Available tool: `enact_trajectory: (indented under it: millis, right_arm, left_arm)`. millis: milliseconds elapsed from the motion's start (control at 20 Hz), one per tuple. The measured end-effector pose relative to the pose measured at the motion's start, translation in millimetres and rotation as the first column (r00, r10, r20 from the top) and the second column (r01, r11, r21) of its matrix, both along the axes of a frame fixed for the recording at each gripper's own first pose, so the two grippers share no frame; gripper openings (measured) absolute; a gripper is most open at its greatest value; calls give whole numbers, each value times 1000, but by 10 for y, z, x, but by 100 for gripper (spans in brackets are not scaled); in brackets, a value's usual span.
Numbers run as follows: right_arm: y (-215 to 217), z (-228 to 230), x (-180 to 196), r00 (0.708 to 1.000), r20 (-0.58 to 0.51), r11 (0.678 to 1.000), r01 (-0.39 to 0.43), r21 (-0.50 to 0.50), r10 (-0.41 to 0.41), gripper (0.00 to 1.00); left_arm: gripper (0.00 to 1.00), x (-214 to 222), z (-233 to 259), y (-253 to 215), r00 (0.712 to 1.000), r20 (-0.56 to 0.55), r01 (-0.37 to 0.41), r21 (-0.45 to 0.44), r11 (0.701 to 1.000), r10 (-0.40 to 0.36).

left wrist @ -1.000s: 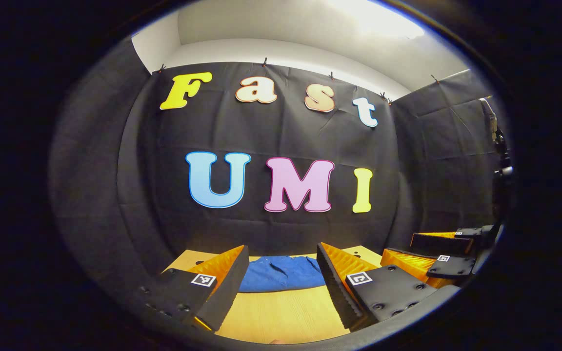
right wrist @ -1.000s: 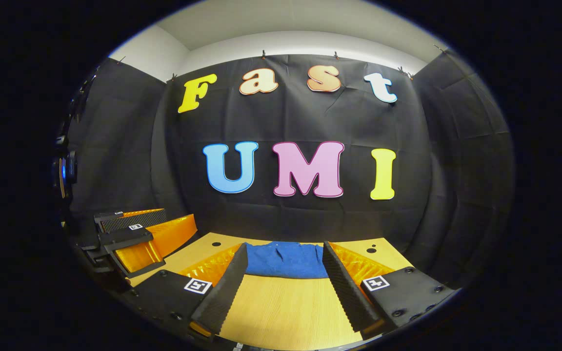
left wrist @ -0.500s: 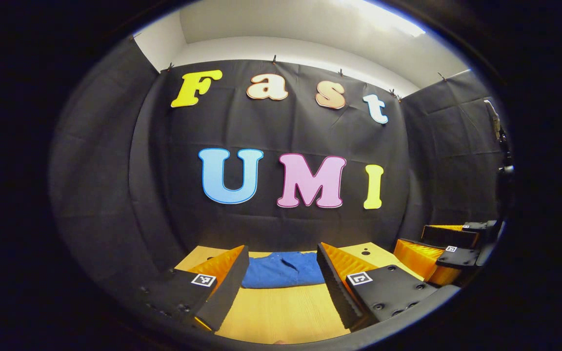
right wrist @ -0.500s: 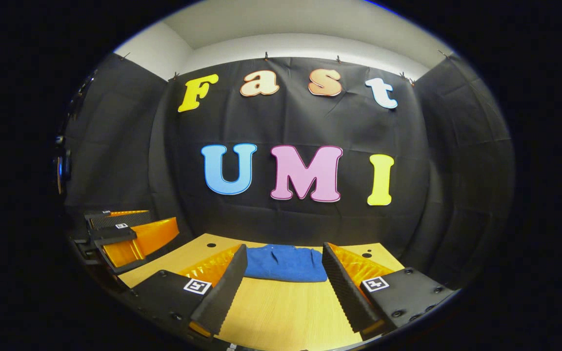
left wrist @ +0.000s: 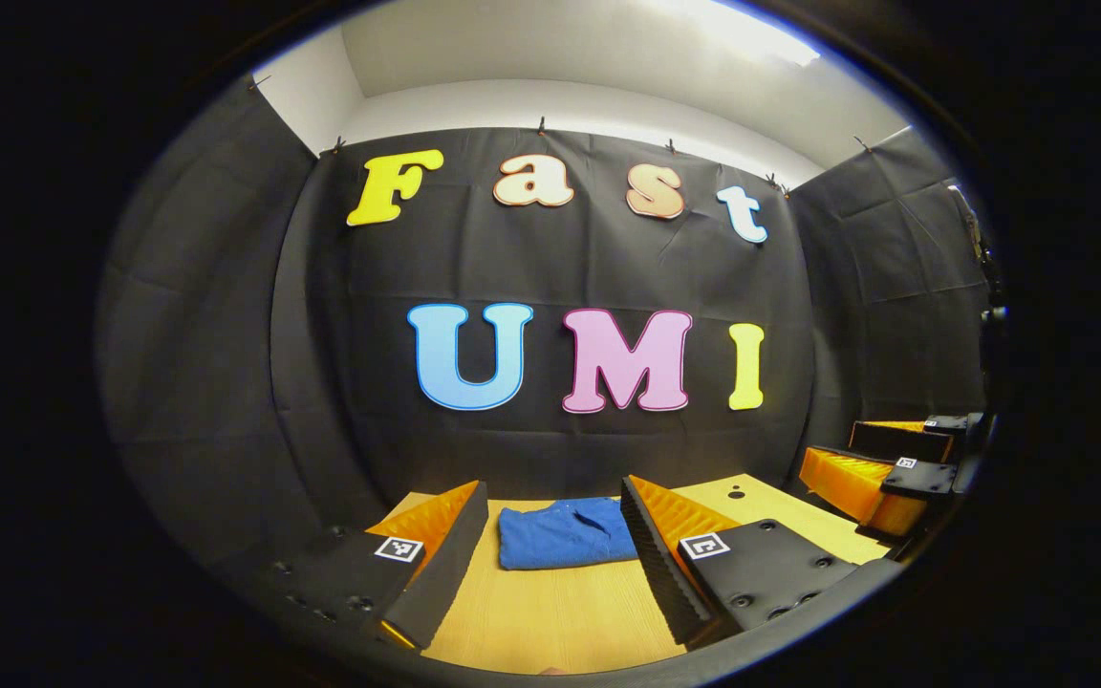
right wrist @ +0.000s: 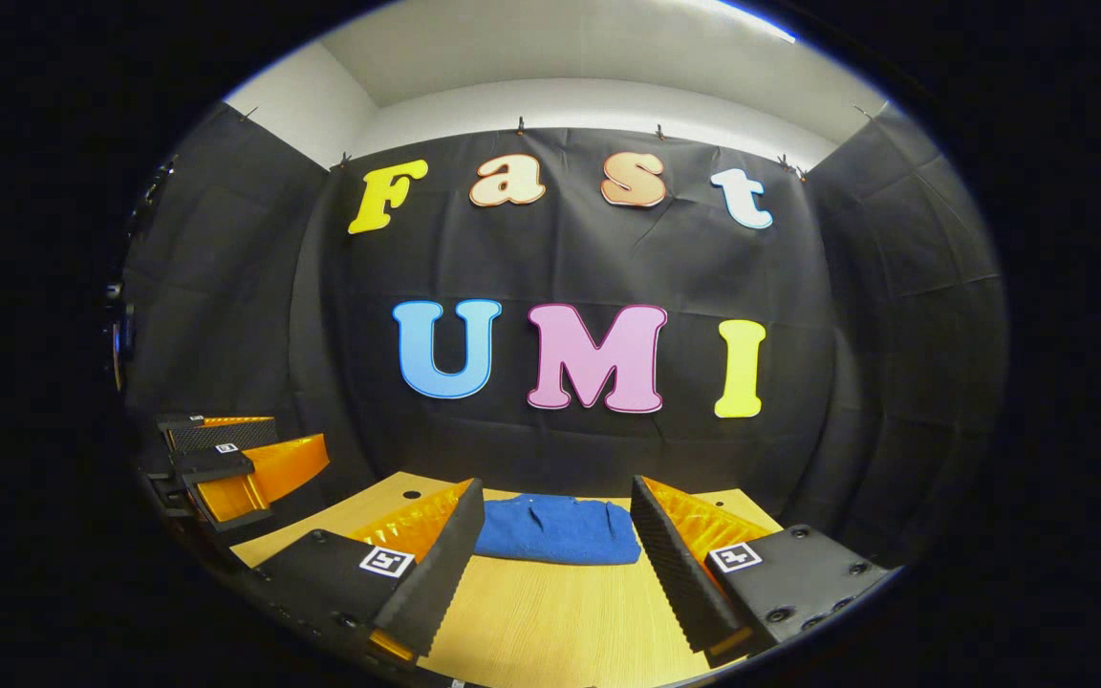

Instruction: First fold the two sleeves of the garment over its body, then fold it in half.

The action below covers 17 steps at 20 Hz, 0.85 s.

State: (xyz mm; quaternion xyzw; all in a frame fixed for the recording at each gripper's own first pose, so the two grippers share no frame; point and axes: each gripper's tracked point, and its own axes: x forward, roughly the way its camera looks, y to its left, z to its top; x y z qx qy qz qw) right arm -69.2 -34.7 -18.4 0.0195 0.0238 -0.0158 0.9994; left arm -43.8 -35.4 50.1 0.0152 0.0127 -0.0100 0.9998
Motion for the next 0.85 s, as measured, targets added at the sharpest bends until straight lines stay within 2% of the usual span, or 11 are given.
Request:
enact_trajectory:
  millis: [350,400,750,800,850]
  right_arm:
    - [68,37,-49,1000,8,1000,-10,11,10,89]
    - [100,15,-42,1000,3,1000,-18,13,18,96]
    - [202,-5,24,997,-36,998,-68,-3,68,96]
    - [209,0,41,997,-36,997,-73,-8,73,89]
    - [218,10,58,997,-33,997,-76,-8,75,89]
  left_arm:
    - [80,-142,27,-18,1000,10,-2,28,1000,1]
    - [80,-175,12,-4,1000,5,-7,26,1000,7]
    - [80,-280,65,138,998,15,-69,8,998,69]
    - [80,-312,70,164,997,18,-77,5,997,77]
    - [80,-329,55,184,997,15,-82,4,997,82]
